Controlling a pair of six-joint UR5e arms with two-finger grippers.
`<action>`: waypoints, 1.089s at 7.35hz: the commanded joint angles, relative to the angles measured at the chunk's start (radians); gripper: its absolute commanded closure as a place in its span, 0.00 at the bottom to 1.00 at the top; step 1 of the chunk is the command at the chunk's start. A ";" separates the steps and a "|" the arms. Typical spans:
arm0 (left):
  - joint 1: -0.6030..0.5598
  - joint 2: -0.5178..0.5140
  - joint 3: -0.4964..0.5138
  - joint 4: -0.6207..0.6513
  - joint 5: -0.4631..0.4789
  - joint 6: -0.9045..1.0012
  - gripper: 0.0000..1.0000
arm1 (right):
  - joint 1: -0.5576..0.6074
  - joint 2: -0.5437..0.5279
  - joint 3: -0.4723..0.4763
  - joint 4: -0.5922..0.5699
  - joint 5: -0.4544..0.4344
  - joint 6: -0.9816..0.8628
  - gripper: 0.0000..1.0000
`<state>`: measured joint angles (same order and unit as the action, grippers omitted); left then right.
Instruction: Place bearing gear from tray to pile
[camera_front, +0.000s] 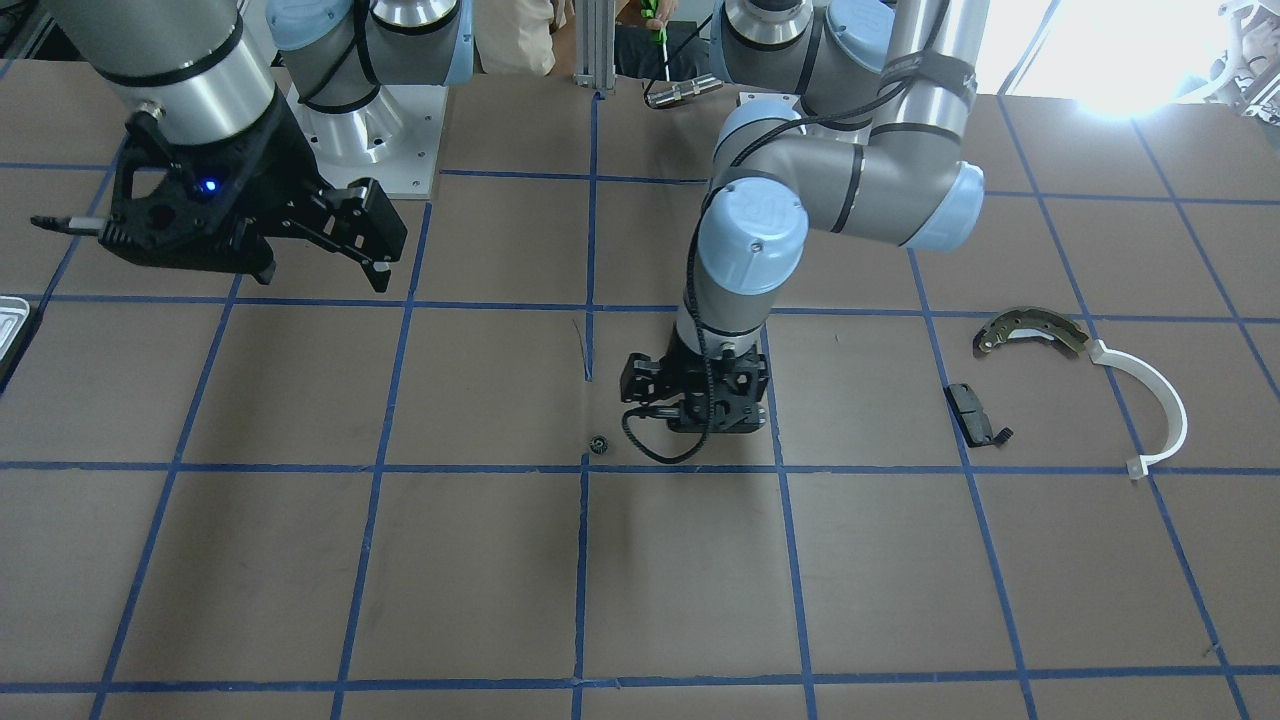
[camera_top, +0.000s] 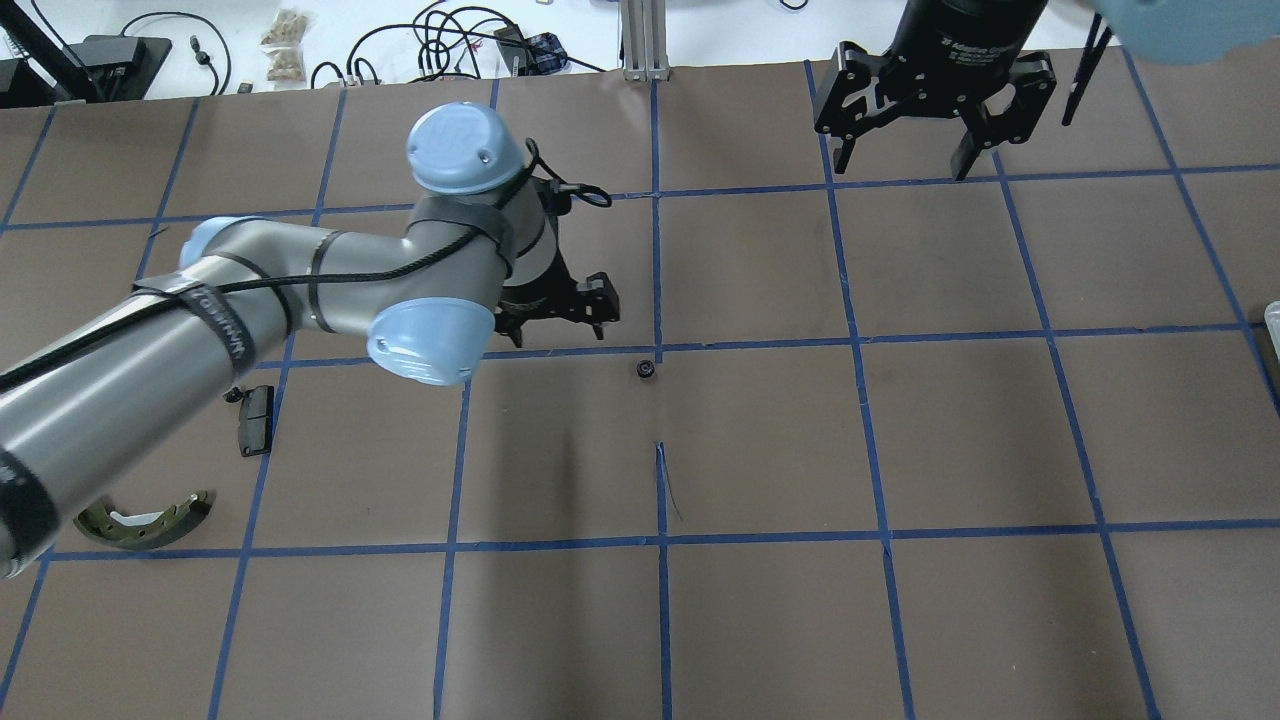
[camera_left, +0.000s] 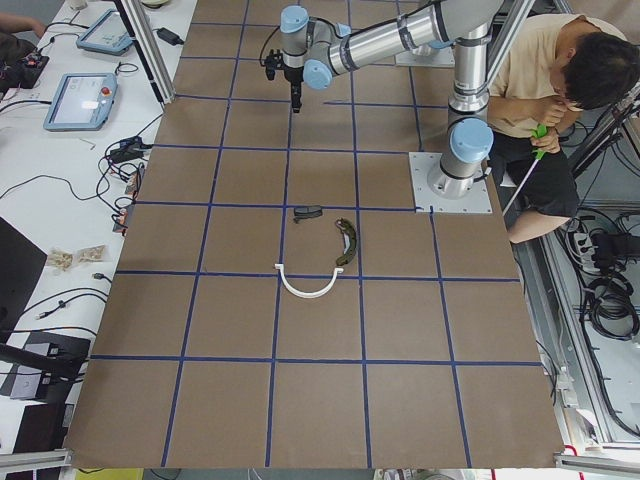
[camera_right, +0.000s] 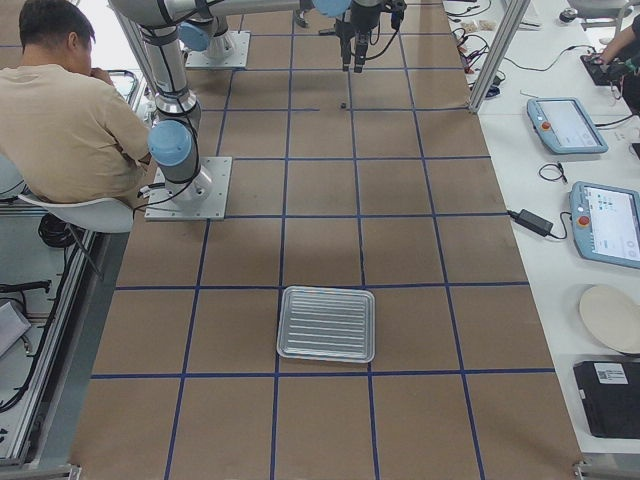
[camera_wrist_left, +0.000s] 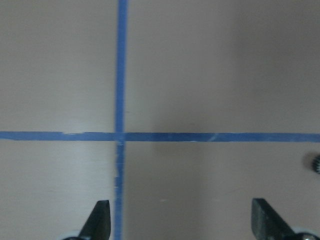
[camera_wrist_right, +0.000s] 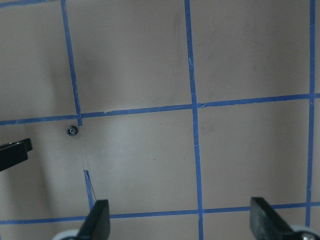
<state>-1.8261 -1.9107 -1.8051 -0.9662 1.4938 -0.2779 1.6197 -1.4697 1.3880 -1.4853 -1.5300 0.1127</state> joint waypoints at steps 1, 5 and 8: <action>-0.108 -0.100 0.046 0.071 -0.029 -0.094 0.00 | -0.003 -0.024 0.040 -0.101 -0.001 -0.047 0.00; -0.137 -0.162 0.049 0.078 0.072 -0.173 0.00 | -0.001 -0.027 0.043 -0.164 -0.012 -0.061 0.00; -0.137 -0.191 0.069 0.081 0.075 -0.204 0.06 | -0.001 -0.026 0.031 -0.110 -0.016 -0.051 0.00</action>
<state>-1.9633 -2.0920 -1.7413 -0.8869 1.5677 -0.4644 1.6183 -1.4959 1.4217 -1.6124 -1.5457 0.0605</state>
